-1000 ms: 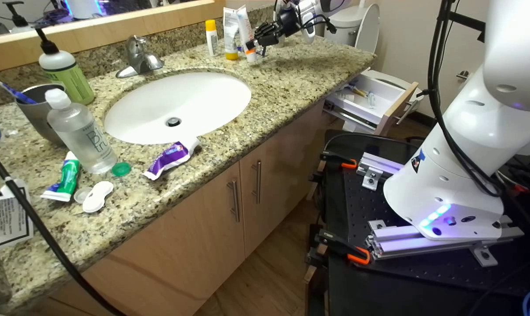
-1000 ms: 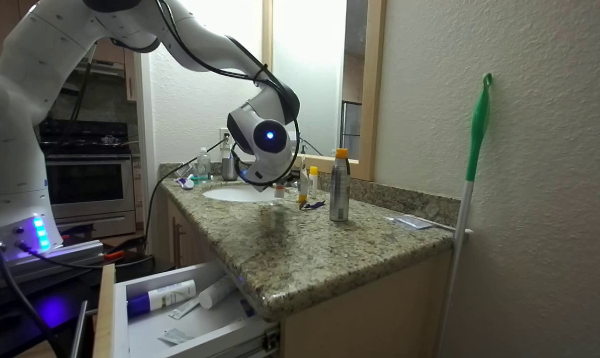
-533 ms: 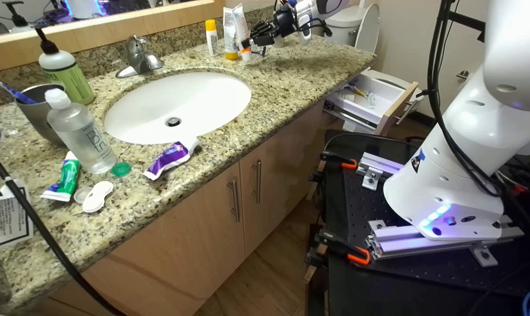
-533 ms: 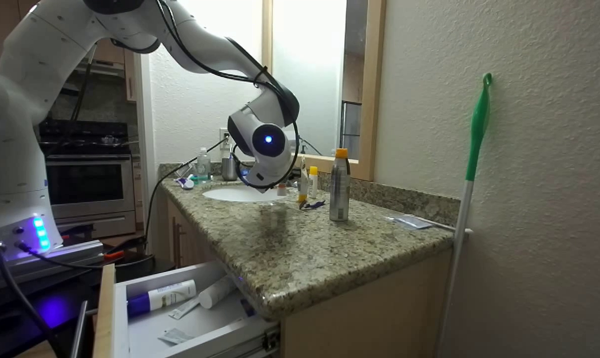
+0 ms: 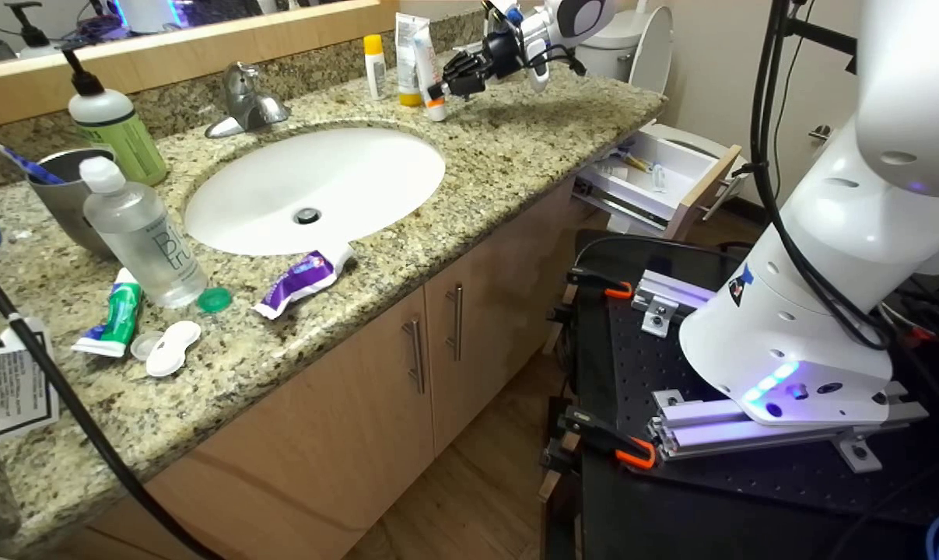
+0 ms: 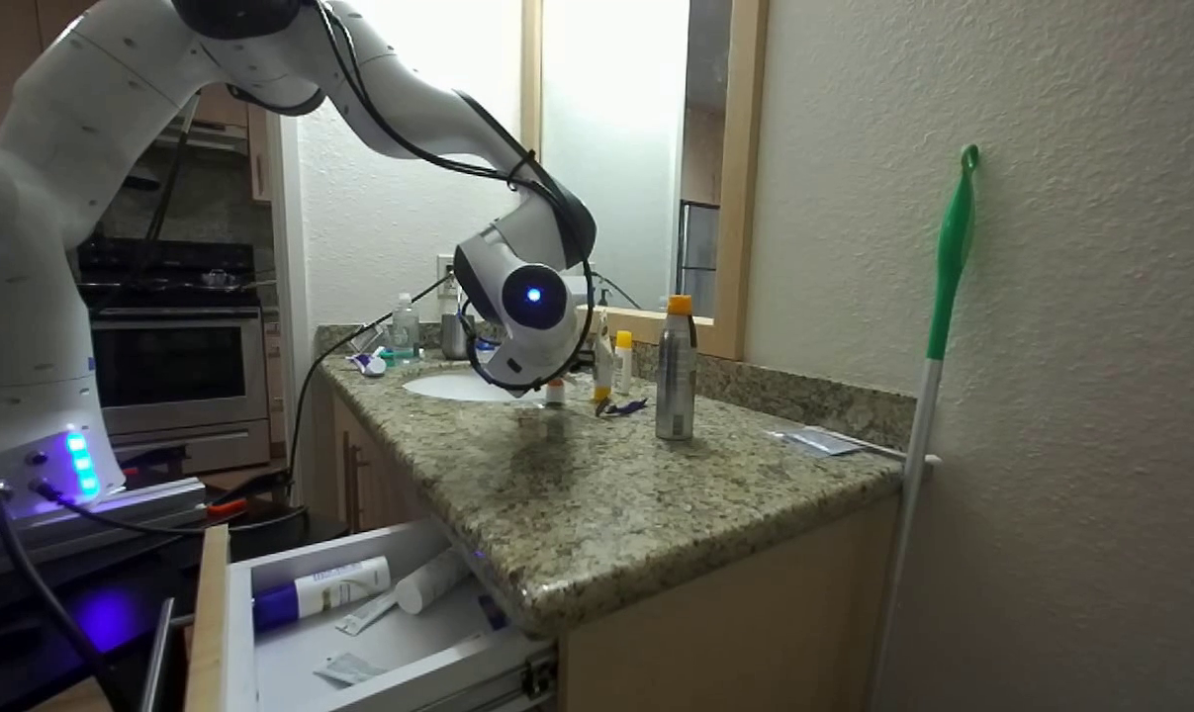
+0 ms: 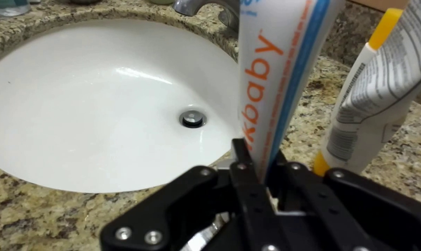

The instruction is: Take the white and orange bottle from the drawer and place it on the counter

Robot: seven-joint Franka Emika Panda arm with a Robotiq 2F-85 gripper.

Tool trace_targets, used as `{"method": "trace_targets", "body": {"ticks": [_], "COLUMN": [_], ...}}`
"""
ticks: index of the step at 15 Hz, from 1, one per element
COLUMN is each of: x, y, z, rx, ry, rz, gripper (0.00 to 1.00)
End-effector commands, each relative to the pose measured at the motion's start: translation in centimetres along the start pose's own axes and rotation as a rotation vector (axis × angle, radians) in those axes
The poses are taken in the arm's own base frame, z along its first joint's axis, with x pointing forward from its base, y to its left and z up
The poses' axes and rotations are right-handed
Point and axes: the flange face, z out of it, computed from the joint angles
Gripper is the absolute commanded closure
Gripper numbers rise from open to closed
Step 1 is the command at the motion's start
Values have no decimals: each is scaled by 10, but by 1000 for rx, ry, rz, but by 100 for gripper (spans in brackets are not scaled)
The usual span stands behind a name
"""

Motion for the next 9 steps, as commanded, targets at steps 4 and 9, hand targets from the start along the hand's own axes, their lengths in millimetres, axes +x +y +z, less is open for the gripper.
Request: {"method": "trace_targets", "body": {"ticks": [4, 9], "x": [9, 6], "y": [-10, -7], "z": [1, -1], "rx": [-32, -19], "ry": [-49, -36], "rz": [10, 5], "gripper": [96, 84]}}
